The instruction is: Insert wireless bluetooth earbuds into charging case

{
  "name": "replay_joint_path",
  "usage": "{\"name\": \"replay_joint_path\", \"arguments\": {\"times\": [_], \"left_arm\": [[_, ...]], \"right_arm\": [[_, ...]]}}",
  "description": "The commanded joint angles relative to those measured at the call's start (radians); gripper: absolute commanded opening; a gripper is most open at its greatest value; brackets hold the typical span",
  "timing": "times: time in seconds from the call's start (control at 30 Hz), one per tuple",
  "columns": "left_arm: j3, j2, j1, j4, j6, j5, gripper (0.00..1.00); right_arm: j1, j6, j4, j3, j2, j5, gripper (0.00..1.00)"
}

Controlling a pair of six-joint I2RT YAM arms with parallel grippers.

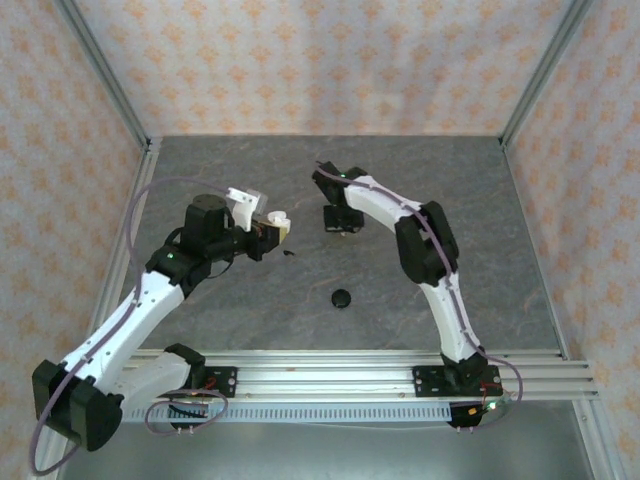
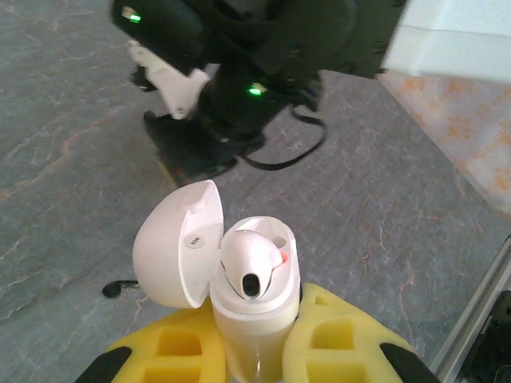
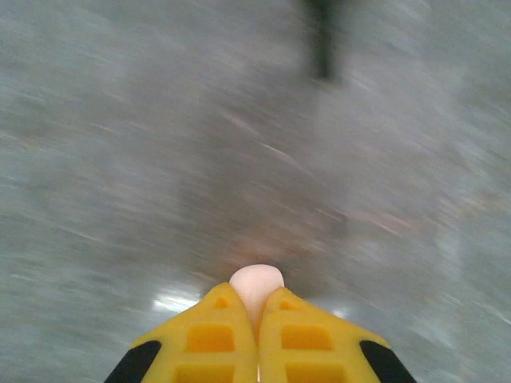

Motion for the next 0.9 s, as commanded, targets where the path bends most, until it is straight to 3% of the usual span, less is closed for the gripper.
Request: {"name": "replay_joint_path", "arguments": {"times": [0.0, 0.17, 0.47, 0.87], "left_arm": [[0.051, 0.047, -0.016, 0.086, 0.026, 0.054, 0.0], [0.089, 0.138, -0.037, 0.121, 0.025, 0.08, 0.0], [0.174, 0.268, -0.065, 0.107, 0.054, 0.114, 0.0], [0.184, 0.31, -0.067, 0.123, 0.068, 0.105, 0.0]], "right_arm": [[-0.023, 0.073, 0.058, -0.165, -0.124, 0.044, 0.08], [-0.034, 0.115, 0.084, -0.306, -0.169, 0.018, 0.12], [-0.036, 0.144, 0.071, -0.309, -0.202, -0.004, 0.32], [-0.085, 0.15, 0.059, -0.273, -0.237, -0.112, 0.37]]}}
